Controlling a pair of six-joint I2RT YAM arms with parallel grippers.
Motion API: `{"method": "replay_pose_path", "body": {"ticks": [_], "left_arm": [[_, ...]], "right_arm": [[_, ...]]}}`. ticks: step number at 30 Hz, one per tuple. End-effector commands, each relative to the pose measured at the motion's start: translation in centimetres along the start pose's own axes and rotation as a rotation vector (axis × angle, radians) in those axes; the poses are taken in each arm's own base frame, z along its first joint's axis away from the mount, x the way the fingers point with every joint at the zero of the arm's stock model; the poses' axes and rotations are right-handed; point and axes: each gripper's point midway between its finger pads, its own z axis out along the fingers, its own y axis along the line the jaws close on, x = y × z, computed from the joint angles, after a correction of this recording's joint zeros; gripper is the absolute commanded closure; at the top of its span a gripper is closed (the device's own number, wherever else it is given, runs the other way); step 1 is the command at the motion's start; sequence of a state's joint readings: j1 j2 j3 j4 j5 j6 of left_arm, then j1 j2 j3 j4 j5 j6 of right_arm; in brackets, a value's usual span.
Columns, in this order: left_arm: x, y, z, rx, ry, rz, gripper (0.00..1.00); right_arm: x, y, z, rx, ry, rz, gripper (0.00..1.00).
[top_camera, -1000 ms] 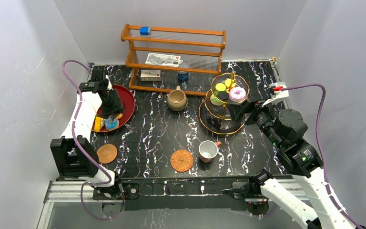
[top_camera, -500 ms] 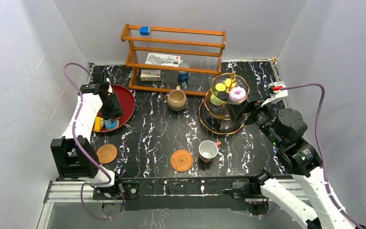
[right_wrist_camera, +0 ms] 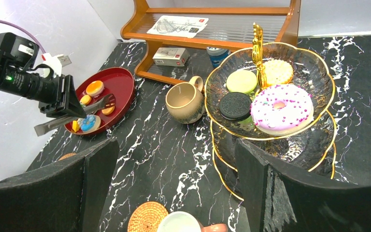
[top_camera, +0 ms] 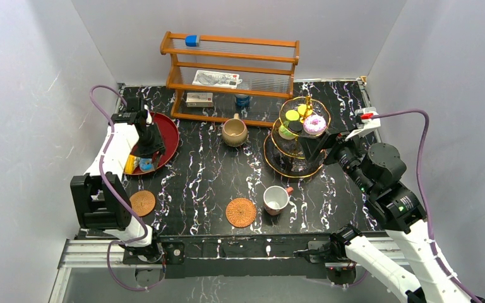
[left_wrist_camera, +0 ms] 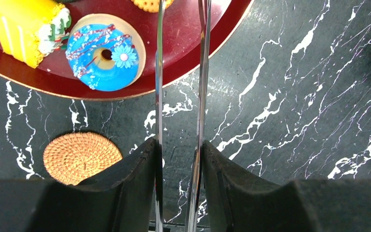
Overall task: Serve the afternoon tea
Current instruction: Adjust the dessert on the tray.
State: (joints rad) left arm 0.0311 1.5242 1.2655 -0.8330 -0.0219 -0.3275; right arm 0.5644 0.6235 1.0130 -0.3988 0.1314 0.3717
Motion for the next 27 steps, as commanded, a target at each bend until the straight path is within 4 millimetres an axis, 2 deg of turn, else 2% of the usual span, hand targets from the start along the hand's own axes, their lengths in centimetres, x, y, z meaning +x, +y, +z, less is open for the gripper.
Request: {"method": "replay_pose_path", "body": {"ticks": [1, 7, 12, 16, 19, 23, 27], "left_arm": [[-0.3, -0.8, 1.0, 0.047, -0.002, -0.003, 0.64], [-1.6, -2.4, 1.6, 0.112, -0.015, -0.005, 0.65], [-3.3, -2.6, 0.0, 0.11, -0.068, -0.004, 0.65], [-3.6, -1.8, -1.4, 0.072, -0.102, -0.005, 0.65], [-3.7, -0.4, -1.9, 0.005, -0.13, -0.002, 0.65], [-2.9, 1.0, -2.0, -0.064, -0.119, 0.006, 0.64], [-2.2, 1.6, -1.9, -0.084, -0.118, 0.014, 0.62]], "right_arm": [[-1.5, 0.4, 0.1, -0.012, -0.062, 0.008, 0.01], [-1.6, 0.5, 0.0, -0.015, -0.063, 0.009, 0.01], [-1.8, 0.4, -0.2, -0.008, -0.069, 0.004, 0.01], [-1.6, 0.3, -0.3, -0.006, -0.069, 0.005, 0.01], [-1.5, 0.4, -0.1, -0.01, -0.064, 0.007, 0.01], [-1.6, 0.5, -0.1, -0.013, -0.061, 0.005, 0.01], [-1.6, 0.6, -0.2, -0.017, -0.062, 0.006, 0.01]]}}
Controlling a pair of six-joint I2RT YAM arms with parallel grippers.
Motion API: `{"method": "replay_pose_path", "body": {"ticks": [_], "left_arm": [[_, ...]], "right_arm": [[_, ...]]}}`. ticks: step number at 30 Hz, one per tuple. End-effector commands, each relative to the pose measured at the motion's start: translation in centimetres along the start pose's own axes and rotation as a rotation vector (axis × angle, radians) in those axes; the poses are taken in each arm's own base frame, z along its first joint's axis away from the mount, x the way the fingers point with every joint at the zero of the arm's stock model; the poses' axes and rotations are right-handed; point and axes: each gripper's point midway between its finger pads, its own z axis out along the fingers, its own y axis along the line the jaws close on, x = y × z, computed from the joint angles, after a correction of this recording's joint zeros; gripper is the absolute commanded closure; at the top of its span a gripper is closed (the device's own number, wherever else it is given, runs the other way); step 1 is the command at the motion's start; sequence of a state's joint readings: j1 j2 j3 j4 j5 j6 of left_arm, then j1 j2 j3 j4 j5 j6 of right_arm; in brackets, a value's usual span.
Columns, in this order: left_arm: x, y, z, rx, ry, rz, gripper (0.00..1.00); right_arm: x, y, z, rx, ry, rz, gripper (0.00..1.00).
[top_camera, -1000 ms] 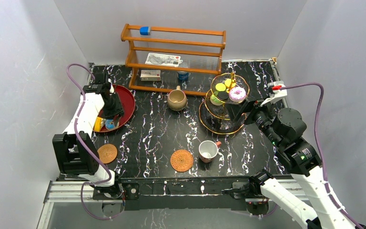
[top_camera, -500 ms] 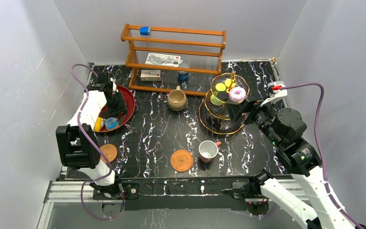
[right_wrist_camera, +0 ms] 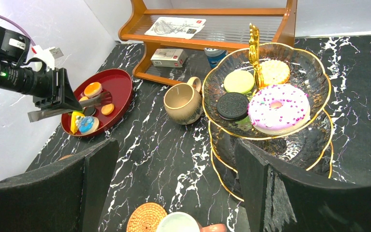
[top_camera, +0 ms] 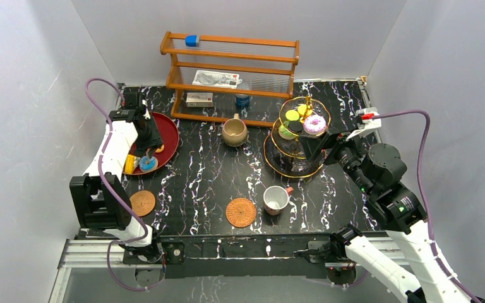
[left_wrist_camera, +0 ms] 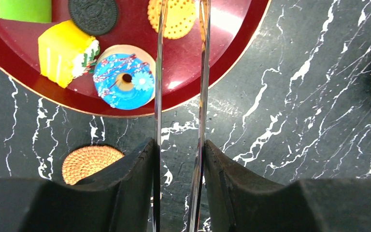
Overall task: Serve the afternoon tea
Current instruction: Adjust the dessert on the tray, then pick up the desert from the tray.
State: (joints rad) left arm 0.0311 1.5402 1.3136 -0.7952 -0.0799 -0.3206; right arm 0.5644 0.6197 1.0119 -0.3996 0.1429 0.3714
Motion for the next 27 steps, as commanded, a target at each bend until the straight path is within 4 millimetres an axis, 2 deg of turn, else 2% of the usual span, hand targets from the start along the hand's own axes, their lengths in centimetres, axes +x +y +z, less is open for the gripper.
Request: {"method": "replay_pose_path", "body": {"ticks": [1, 15, 27], "left_arm": [[0.4, 1.5, -1.4, -0.05, -0.032, 0.013, 0.62], [2.3, 1.3, -0.3, -0.03, 0.036, 0.039, 0.56], [1.4, 1.4, -1.0, -0.037, 0.012, 0.037, 0.57]], "right_arm": [[-1.5, 0.7, -0.1, -0.027, -0.056, 0.009, 0.01], [-1.7, 0.9, 0.0, -0.032, -0.055, 0.011, 0.01], [-1.5, 0.9, 0.0, -0.032, -0.052, 0.011, 0.01]]}}
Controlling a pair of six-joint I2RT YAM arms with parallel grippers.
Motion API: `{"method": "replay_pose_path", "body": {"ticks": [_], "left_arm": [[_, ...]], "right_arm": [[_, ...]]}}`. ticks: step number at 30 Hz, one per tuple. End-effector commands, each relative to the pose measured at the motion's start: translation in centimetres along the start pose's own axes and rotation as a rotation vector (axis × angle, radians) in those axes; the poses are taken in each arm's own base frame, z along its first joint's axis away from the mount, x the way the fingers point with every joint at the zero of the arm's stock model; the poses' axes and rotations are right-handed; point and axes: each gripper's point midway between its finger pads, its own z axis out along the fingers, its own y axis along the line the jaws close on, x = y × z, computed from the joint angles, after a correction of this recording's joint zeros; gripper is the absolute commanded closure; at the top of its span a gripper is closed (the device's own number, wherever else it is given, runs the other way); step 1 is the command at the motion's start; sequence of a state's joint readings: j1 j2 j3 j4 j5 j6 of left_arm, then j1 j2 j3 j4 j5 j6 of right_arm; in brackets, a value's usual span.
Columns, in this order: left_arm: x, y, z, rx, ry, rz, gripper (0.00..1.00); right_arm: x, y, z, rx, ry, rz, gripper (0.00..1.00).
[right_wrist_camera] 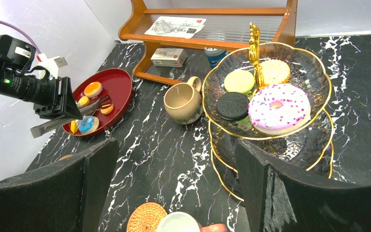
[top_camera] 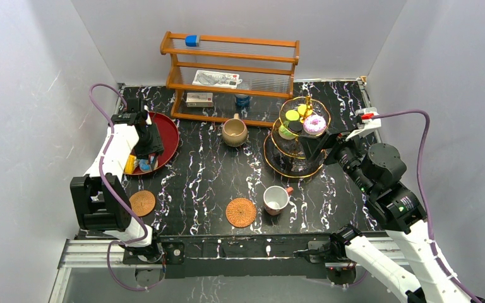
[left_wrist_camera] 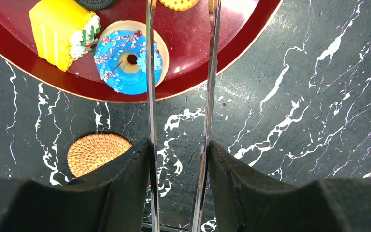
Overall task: Serve the afternoon tea
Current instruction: Pick up the desert from the tray.
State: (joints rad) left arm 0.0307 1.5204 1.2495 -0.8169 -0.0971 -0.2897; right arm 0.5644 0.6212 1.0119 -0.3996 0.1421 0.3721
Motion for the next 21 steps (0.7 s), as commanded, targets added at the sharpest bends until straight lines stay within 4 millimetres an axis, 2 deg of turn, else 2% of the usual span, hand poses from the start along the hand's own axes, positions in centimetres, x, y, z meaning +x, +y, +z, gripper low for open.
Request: {"method": "replay_pose_path", "body": {"ticks": [1, 4, 11, 21], "left_arm": [[-1.1, 0.3, -1.7, -0.002, -0.053, -0.002, 0.57], [-1.3, 0.6, -2.0, -0.023, -0.066, -0.002, 0.56], [-0.6, 1.0, -1.2, -0.041, -0.041, 0.004, 0.56], [0.4, -0.2, -0.3, 0.018, 0.014, 0.01, 0.54]], "right_arm": [[-1.6, 0.8, -0.1, -0.032, -0.056, 0.011, 0.01], [-1.7, 0.9, -0.1, -0.032, -0.059, 0.011, 0.01], [-1.6, 0.8, -0.1, -0.032, -0.056, 0.011, 0.01], [-1.6, 0.8, -0.2, -0.033, -0.061, 0.012, 0.02]]}}
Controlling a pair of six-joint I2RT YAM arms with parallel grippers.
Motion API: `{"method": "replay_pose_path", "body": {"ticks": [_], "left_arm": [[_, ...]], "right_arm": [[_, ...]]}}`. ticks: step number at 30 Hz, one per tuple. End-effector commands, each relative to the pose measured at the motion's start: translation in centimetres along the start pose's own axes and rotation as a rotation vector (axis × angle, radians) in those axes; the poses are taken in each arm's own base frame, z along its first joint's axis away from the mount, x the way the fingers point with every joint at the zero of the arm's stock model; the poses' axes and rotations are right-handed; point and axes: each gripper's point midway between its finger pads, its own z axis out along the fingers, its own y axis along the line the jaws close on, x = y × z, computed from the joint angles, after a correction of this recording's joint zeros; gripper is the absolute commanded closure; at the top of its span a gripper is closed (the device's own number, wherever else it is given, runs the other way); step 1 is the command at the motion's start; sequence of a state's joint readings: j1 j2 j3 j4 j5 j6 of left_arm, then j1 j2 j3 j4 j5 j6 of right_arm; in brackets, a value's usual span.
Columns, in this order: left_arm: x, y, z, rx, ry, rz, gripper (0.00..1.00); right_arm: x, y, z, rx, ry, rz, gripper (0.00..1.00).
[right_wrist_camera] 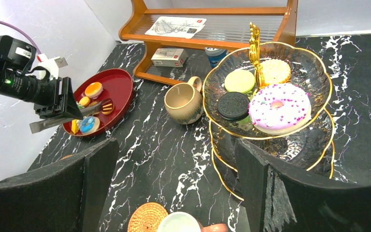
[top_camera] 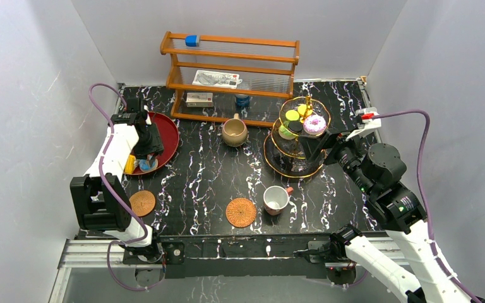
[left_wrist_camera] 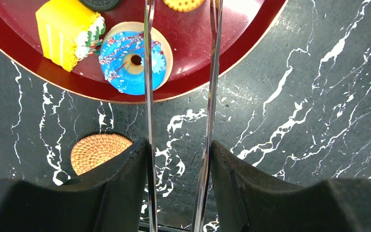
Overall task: Serve the afternoon tea
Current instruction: Pick up the desert from the tray.
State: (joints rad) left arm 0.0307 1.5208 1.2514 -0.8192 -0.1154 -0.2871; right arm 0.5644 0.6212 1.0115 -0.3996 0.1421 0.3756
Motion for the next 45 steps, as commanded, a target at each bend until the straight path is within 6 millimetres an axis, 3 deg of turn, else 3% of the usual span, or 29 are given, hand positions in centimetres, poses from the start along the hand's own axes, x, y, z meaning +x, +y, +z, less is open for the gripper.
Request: {"method": "replay_pose_path", "body": {"ticks": [1, 13, 19, 30, 33, 45], "left_arm": [[0.6, -0.6, -0.2, 0.044, 0.026, 0.007, 0.54], [0.7, -0.6, 0.6, 0.033, 0.042, 0.012, 0.54], [0.4, -1.1, 0.7, 0.052, 0.049, 0.017, 0.61], [-2.0, -2.2, -1.7, 0.085, -0.037, 0.01, 0.64], [-2.1, -3.5, -2.5, 0.119, -0.057, 0.034, 0.65], [-3.0, -4.5, -4.5, 0.161, -0.116, 0.046, 0.66]], "right_arm": [[-1.7, 0.8, -0.3, -0.032, -0.064, 0.009, 0.01], [-1.5, 0.8, -0.2, -0.031, -0.06, 0.009, 0.01], [-1.9, 0.7, -0.3, -0.024, -0.068, 0.004, 0.01], [-2.1, 0.6, -0.3, -0.012, -0.069, 0.003, 0.01], [-2.2, 0.5, -0.3, -0.007, -0.07, 0.003, 0.01], [-2.7, 0.3, -0.5, 0.01, -0.076, 0.005, 0.01]]}}
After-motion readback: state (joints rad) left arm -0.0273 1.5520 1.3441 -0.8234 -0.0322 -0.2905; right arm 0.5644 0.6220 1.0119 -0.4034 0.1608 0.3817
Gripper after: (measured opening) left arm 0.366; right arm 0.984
